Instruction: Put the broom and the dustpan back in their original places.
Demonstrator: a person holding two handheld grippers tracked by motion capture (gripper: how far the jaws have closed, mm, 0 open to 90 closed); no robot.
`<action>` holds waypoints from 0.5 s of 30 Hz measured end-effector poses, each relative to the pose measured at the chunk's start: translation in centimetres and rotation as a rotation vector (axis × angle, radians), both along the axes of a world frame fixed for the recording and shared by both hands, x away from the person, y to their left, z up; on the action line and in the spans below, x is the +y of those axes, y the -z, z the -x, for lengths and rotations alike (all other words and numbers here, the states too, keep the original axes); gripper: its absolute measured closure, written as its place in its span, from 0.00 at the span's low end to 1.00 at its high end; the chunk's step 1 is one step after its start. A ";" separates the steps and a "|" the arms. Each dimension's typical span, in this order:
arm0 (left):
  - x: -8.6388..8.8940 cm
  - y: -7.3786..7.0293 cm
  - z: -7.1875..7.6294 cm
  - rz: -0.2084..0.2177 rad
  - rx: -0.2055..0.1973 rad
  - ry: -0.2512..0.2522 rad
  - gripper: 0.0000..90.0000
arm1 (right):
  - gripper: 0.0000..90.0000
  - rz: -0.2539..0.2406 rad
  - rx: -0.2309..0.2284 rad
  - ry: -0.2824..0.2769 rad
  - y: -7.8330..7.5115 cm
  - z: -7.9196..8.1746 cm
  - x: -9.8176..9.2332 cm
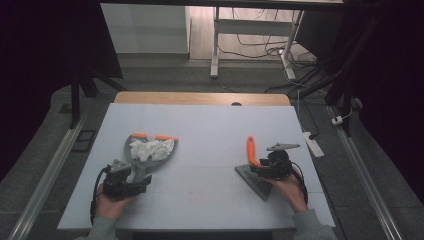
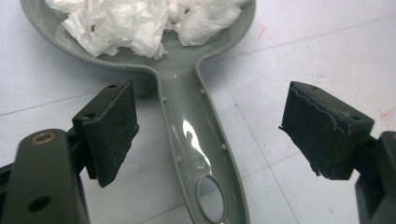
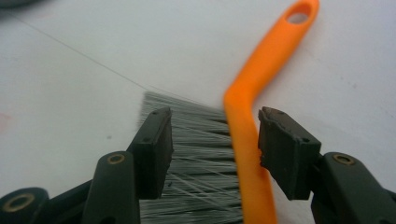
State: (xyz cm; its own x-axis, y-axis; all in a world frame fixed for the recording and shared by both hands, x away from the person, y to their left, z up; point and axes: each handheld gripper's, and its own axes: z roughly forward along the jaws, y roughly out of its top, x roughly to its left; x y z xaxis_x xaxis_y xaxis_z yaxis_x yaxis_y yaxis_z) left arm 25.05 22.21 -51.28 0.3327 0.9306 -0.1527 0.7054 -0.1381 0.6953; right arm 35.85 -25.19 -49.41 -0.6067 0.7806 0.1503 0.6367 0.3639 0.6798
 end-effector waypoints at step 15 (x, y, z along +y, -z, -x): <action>-0.1 -0.4 1.3 -0.012 -0.033 0.187 0.24 | 0.53 -0.018 -0.114 -0.135 -0.7 3.3 -0.4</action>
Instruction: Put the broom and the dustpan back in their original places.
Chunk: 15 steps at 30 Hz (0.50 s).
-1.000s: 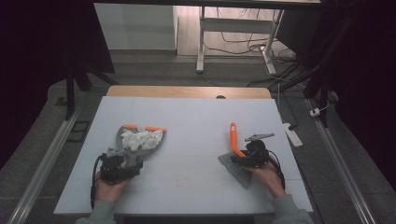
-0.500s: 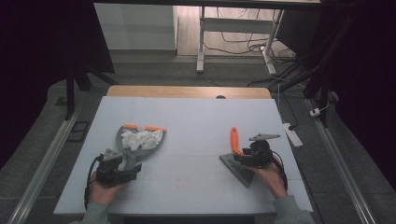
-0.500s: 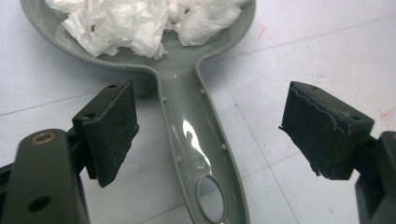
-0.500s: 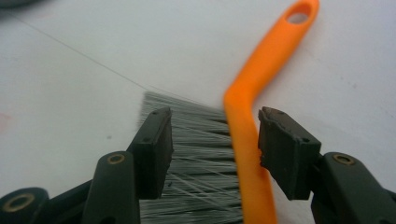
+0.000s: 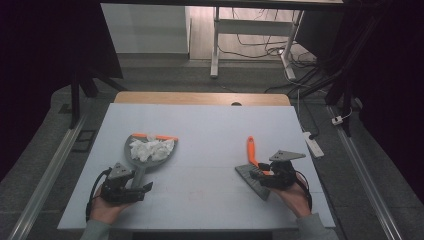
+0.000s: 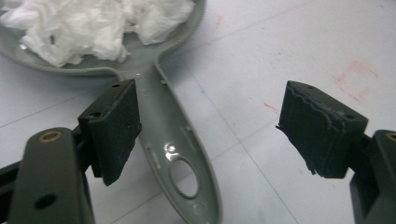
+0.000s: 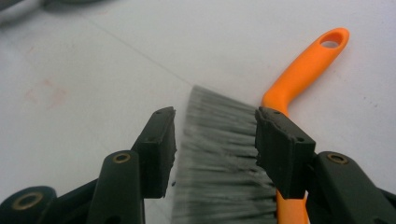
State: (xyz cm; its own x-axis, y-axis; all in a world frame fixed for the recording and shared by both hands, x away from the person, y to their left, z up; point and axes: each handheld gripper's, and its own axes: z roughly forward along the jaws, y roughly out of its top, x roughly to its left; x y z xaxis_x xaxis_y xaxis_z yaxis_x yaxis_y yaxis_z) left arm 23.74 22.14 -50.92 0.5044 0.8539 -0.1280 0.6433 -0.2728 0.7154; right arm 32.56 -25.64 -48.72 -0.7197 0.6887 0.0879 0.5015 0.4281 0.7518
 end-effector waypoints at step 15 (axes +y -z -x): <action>0.5 0.3 0.3 -0.008 -0.004 0.085 0.24 | 0.54 -0.022 -0.053 -0.047 0.9 1.8 -1.9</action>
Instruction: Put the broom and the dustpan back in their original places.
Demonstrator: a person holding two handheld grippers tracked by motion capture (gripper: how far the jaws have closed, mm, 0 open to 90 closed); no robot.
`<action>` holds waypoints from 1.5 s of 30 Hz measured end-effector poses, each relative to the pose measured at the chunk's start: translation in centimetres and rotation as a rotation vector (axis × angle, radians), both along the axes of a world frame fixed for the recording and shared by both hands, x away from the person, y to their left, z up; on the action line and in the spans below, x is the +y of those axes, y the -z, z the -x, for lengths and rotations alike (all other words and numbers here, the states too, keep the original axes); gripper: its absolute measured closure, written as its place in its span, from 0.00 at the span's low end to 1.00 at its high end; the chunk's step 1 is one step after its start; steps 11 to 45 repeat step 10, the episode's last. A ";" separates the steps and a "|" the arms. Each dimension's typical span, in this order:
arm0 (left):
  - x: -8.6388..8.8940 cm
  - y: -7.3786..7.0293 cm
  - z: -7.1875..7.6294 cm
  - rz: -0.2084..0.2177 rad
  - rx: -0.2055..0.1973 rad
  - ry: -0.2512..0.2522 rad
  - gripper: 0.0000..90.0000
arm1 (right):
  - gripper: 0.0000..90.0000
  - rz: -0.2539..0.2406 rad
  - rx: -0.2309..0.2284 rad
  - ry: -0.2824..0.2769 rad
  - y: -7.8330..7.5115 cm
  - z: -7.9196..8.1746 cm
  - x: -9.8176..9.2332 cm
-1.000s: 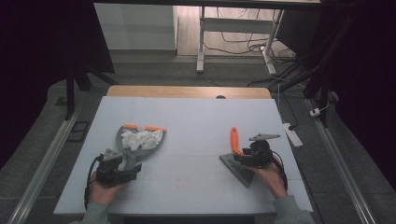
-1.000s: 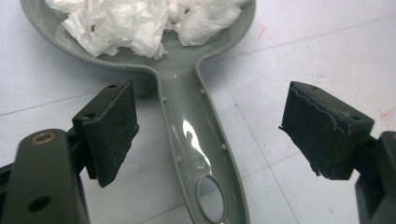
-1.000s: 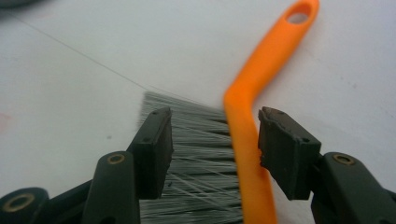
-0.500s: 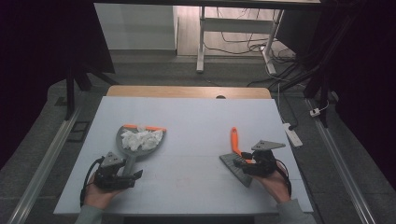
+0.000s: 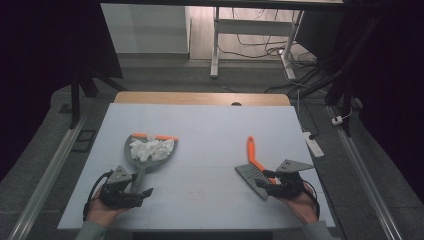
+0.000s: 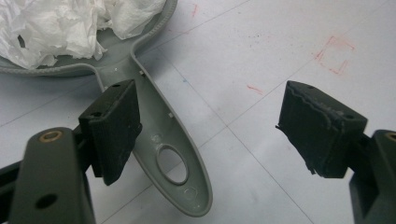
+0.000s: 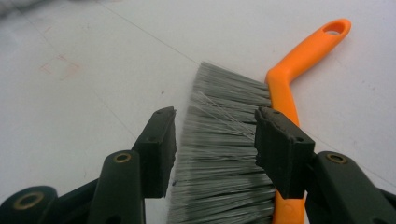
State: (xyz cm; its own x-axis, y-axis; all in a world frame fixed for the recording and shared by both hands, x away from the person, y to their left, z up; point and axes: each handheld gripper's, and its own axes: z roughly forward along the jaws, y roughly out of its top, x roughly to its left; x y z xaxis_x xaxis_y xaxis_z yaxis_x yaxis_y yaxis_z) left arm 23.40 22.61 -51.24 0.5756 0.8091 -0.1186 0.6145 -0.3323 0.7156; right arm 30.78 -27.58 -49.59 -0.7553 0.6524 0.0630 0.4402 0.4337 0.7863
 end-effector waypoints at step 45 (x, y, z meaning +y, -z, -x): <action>0.3 0.0 -0.1 0.018 0.005 -0.001 0.24 | 0.54 0.008 -0.005 -0.005 0.0 0.0 0.1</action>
